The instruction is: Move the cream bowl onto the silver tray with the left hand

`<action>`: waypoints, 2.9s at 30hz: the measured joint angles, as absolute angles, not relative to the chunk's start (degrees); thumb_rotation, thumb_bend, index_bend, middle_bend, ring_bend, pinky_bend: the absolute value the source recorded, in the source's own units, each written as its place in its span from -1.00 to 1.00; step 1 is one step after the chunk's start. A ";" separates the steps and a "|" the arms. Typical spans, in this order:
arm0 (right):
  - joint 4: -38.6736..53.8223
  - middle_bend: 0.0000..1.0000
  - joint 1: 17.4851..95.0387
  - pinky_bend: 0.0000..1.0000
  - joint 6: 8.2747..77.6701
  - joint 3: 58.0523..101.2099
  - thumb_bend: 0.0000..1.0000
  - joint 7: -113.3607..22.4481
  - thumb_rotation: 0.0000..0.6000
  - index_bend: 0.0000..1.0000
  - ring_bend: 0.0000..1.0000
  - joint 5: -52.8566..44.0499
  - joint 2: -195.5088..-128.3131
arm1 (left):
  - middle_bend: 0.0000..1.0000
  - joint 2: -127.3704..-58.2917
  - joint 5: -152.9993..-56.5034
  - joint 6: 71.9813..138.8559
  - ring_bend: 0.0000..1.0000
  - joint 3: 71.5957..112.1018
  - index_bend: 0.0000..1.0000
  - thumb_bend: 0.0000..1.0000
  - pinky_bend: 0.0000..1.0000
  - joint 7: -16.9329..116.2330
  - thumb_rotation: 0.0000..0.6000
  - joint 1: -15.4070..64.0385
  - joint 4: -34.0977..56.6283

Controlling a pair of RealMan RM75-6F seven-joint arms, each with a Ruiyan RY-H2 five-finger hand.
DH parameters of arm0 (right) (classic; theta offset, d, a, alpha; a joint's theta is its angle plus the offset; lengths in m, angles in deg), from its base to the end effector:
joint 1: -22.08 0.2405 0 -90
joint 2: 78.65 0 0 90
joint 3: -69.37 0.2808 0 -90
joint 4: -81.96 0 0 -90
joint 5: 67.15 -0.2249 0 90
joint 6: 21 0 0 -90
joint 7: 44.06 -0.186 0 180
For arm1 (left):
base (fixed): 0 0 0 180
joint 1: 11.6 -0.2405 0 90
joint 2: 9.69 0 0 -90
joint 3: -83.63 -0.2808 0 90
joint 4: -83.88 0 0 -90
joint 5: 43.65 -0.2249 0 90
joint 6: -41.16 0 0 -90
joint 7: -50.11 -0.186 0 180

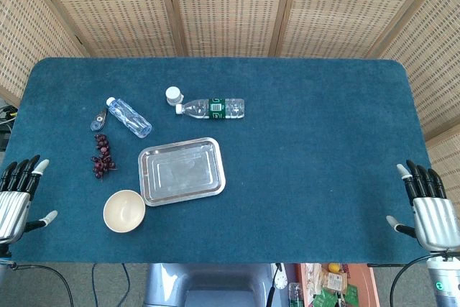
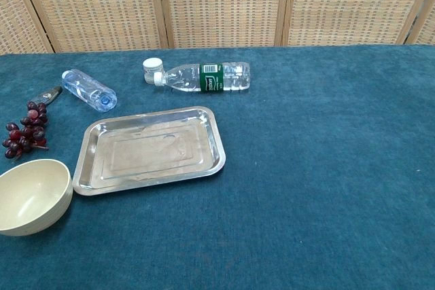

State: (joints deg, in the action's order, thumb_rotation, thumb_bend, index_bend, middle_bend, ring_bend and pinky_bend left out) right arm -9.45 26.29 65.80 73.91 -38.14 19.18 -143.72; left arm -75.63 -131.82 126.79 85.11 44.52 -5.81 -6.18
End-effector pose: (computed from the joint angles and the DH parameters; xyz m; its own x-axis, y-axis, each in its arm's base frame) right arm -0.3371 -0.2287 0.1618 0.4856 0.0528 0.8726 -0.8738 -0.0002 0.4863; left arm -0.3359 0.2265 0.1434 0.4939 0.0034 0.8695 0.8680 -0.0610 -0.4928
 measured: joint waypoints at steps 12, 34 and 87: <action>-10.45 -1.00 26.08 -1.00 66.11 73.88 -1.00 -38.99 1.00 -1.00 -1.00 19.41 -142.87 | -1.00 -74.76 -136.57 125.21 -1.00 81.99 -0.80 -1.00 -1.00 46.98 1.00 -5.26 -6.81; -10.65 -1.00 26.42 -1.00 64.48 74.31 -1.00 -40.98 1.00 -1.00 -1.00 17.73 -141.93 | -1.00 -86.14 -143.23 111.88 -1.00 77.20 -0.06 -0.43 -1.00 42.21 1.00 1.48 2.94; -9.30 -1.00 28.32 -1.00 59.87 74.88 -1.00 -40.47 1.00 -1.00 -1.00 13.85 -142.77 | -1.00 -103.44 -116.64 96.27 -1.00 92.31 -0.42 -0.29 -1.00 20.12 1.00 22.36 3.51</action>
